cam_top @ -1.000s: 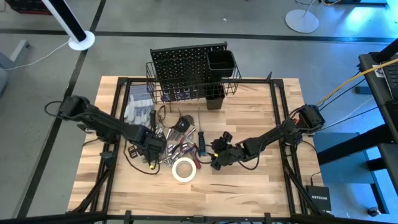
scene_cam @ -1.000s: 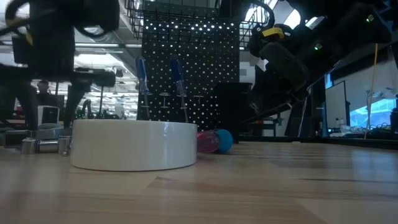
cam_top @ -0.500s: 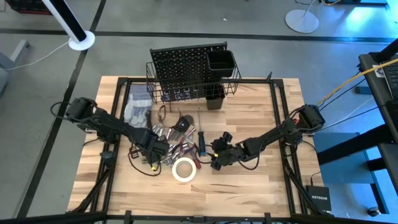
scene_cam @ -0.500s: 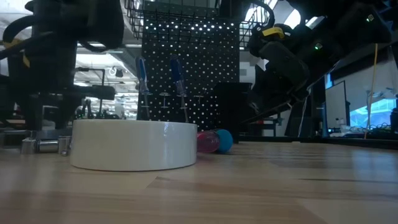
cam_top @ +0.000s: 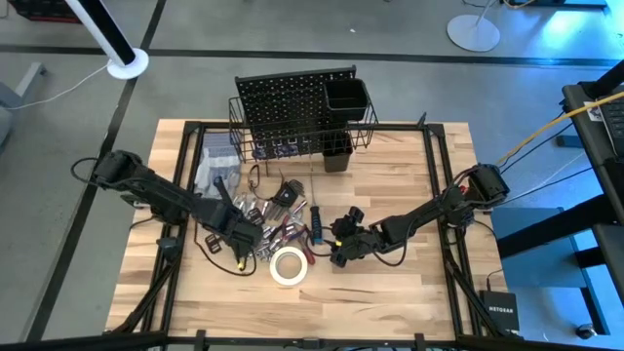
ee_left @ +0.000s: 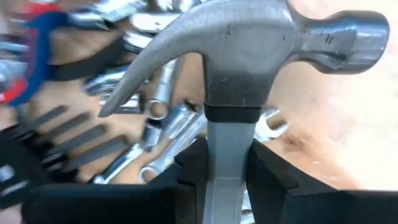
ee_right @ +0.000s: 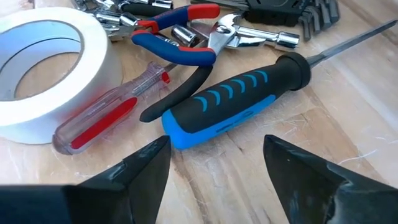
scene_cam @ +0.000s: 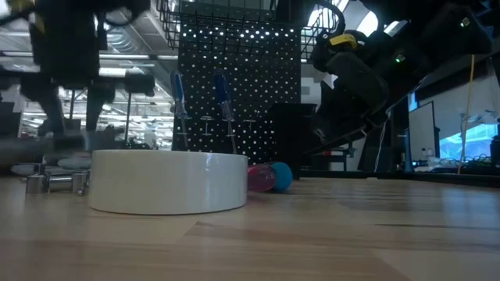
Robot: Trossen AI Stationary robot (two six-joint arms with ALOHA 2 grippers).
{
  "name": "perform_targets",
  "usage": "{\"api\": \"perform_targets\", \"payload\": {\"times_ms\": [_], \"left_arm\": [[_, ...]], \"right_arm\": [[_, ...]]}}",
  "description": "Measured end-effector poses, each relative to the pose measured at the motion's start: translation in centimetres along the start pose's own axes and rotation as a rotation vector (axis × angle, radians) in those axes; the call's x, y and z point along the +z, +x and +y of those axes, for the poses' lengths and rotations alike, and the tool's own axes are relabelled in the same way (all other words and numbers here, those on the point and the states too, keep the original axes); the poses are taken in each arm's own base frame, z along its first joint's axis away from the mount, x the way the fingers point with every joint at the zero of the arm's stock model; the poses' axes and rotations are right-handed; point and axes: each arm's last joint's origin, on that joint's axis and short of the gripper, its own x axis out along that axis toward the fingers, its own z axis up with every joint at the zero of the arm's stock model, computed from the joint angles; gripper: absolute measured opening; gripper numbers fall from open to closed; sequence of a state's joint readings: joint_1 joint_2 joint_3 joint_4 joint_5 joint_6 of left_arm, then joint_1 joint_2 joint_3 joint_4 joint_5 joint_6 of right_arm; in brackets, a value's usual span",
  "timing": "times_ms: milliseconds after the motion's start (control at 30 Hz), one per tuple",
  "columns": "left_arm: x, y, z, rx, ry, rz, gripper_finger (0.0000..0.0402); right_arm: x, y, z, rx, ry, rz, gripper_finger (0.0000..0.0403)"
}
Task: Hang tools onto peg board
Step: Put the hammer into the wire basket on the pegboard
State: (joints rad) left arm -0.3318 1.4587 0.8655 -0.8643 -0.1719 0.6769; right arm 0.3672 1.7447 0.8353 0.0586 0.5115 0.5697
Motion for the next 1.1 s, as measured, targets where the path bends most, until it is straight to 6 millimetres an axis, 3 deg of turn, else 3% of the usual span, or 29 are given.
{"api": "perform_targets", "payload": {"times_ms": [500, 833, 1100], "left_arm": [[-1.6, -10.5, 0.3, 0.308, -0.436, -0.297, 0.0074], [-3.3, -20.5, 1.9, 0.42, -0.763, -0.657, 0.0074], [-5.9, -28.5, 2.9, 0.548, -0.857, -0.921, 0.0074]], "right_arm": [[0.9, -0.1, 0.5, 0.018, -0.017, -0.014, 0.0262], [0.9, -0.2, 0.6, 0.028, -0.016, -0.01, 0.0262], [0.9, -0.1, 0.6, 0.034, -0.016, -0.006, 0.0262]]}}
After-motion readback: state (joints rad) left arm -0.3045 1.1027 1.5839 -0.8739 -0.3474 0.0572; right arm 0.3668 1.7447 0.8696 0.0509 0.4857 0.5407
